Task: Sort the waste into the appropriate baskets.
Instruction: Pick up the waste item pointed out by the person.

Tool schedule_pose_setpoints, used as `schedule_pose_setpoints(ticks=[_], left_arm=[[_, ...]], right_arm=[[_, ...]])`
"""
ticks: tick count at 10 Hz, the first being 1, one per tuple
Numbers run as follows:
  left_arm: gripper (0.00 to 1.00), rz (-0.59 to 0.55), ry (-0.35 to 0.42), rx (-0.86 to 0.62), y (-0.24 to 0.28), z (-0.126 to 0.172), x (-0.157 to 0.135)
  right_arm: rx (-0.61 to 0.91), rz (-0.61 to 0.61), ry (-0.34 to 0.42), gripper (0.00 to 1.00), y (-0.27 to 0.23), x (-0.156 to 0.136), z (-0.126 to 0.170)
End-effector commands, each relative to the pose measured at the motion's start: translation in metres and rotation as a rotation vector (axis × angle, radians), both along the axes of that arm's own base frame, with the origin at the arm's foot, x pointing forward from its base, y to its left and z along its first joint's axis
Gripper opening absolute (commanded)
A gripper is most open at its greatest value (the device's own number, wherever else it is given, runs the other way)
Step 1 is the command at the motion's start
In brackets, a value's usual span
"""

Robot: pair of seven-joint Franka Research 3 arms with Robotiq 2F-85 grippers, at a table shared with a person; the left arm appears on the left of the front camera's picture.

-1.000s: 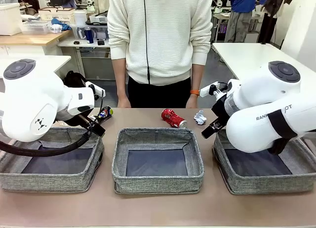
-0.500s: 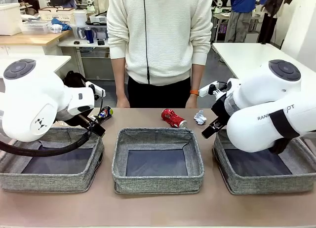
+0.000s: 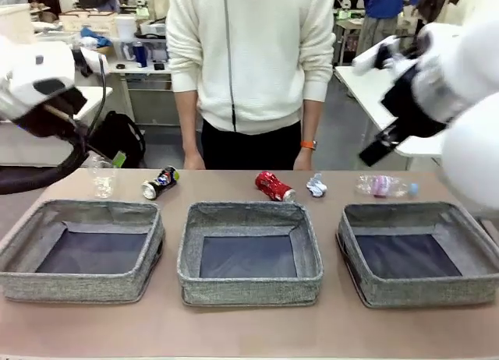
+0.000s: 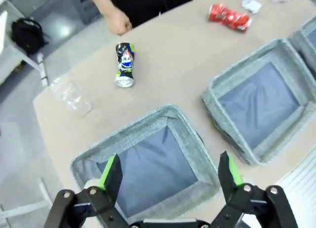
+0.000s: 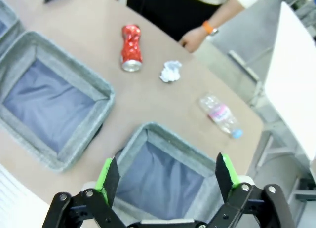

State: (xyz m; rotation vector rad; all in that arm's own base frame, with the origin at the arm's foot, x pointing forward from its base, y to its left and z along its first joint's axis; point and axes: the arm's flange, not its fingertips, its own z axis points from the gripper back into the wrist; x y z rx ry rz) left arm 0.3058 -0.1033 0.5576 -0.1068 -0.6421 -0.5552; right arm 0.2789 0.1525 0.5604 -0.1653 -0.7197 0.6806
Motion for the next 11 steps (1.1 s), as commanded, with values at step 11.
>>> schedule_pose_setpoints(ticks=[11], left_arm=[[1.0,0.099,0.584,-1.206,0.215,-0.092,0.007]], right_arm=[[1.274,-0.229,0.66,1.0,-0.198,-0.001,-0.074]])
